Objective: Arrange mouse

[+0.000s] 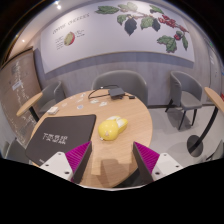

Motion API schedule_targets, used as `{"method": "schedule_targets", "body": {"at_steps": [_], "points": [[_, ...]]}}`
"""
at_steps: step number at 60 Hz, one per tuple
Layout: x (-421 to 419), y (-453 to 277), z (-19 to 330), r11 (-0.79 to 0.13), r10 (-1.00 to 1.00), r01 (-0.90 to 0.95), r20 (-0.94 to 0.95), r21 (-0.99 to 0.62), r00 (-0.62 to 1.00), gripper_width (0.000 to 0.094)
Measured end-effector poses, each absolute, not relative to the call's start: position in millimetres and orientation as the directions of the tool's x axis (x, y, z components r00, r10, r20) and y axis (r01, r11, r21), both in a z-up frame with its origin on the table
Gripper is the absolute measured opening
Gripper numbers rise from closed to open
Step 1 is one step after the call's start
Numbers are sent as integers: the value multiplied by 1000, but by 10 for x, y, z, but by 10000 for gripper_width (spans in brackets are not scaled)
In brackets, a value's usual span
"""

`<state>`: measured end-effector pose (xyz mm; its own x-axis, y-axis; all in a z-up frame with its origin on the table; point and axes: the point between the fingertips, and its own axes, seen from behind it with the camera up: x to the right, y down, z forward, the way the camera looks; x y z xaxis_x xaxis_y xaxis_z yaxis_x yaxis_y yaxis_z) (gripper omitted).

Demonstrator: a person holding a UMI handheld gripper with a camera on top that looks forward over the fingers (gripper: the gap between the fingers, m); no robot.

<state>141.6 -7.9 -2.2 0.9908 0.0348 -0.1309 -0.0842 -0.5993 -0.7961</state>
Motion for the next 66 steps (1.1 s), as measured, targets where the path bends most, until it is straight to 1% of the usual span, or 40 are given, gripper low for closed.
{"method": "schedule_targets", "body": {"at_steps": [3, 7, 8, 9, 13, 15, 17, 19, 20, 22, 30, 32, 36, 41, 45, 49, 53, 55, 57, 62, 63, 64, 66], "points": [[1355, 27, -90, -618, 46, -73, -129, -783, 991, 856], [1330, 249, -65, -615, 59, -48, -107, -787, 993, 855], [1402, 200, -69, -617, 64, -42, -104, -785, 993, 853], [1278, 382, -112, -616, 50, -45, -97, -787, 994, 855], [1243, 589, -128, -621, 47, -41, -89, -783, 995, 857], [1232, 698, -137, -622, 45, -37, -82, -782, 996, 838], [1234, 797, -156, -622, 46, -19, -60, -783, 997, 785], [1390, 743, -144, -624, 55, 21, -17, -781, 998, 687], [1418, 793, -152, -621, 51, 41, 13, -782, 999, 621], [1358, 840, -166, -613, 33, 24, 5, -789, 999, 575], [1293, 869, -180, -614, -19, -32, -26, -789, 999, 408], [1307, 863, -161, -607, -20, -29, -21, -794, 1000, 384], [1405, 804, -127, -593, -30, -13, 6, -805, 1000, 373], [1378, 655, 160, -540, -80, -120, -91, -833, 993, 370], [1183, 512, 567, -473, -72, -142, -122, -870, 990, 371], [836, 403, 982, -384, -74, -158, -140, -910, 987, 371], [314, 314, 1134, -336, -22, -131, -131, -933, 991, 369], [-11, 218, 1130, -346, 6, -116, -126, -931, 992, 368], [-216, 322, 988, -377, 41, -89, -113, -922, 993, 367], [-534, 309, 468, -472, 54, -53, -89, -880, 995, 368], [-637, 241, 270, -483, 46, -52, -84, -874, 995, 368], [-599, 283, 306, -503, 40, -53, -84, -863, 996, 368], [-611, 318, 157, -521, 28, -62, -90, -851, 996, 369]]}}
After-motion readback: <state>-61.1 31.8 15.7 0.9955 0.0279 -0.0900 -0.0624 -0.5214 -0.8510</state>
